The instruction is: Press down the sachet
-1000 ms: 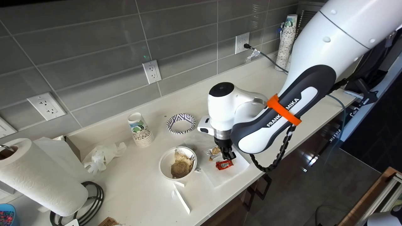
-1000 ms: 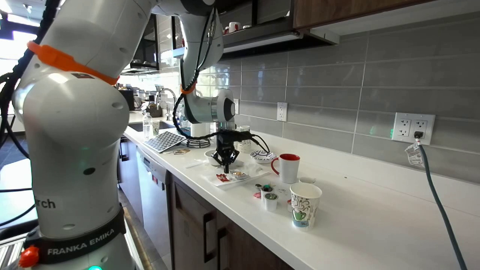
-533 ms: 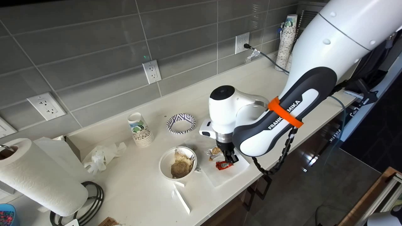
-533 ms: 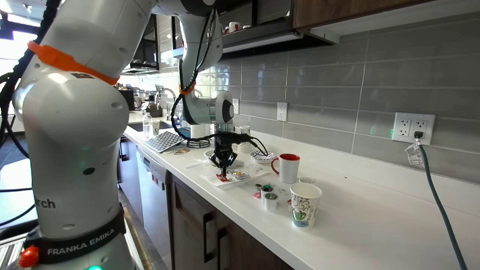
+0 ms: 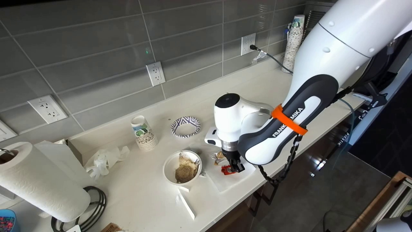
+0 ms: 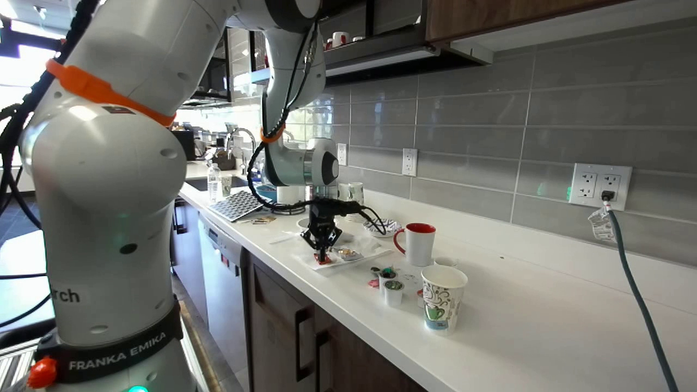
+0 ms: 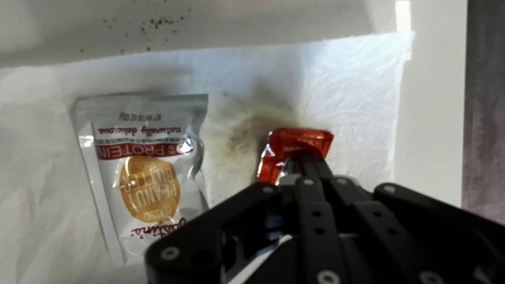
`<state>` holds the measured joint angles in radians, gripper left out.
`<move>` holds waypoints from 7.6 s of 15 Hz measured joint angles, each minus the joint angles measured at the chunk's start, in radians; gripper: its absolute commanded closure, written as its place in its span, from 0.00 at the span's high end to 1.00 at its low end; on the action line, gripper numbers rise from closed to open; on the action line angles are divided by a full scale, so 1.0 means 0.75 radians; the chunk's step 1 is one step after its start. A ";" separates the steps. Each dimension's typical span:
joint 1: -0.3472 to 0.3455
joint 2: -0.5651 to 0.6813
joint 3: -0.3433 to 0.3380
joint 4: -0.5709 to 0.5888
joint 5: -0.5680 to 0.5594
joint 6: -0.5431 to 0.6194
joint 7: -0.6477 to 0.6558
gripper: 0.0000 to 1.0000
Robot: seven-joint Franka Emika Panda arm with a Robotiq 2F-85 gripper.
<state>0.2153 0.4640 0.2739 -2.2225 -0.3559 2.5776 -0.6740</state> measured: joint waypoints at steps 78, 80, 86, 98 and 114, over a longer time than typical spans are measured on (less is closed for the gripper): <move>-0.003 0.026 -0.016 0.054 0.000 -0.066 0.004 0.00; -0.003 0.025 -0.016 0.054 0.000 -0.066 0.004 0.00; -0.014 -0.003 -0.017 0.044 0.003 -0.070 0.005 0.00; -0.060 -0.136 0.028 0.035 0.357 -0.139 0.164 0.00; 0.016 -0.225 0.080 0.110 0.536 -0.304 0.616 0.00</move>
<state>0.2276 0.2950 0.3339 -2.1400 0.0457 2.3496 -0.2121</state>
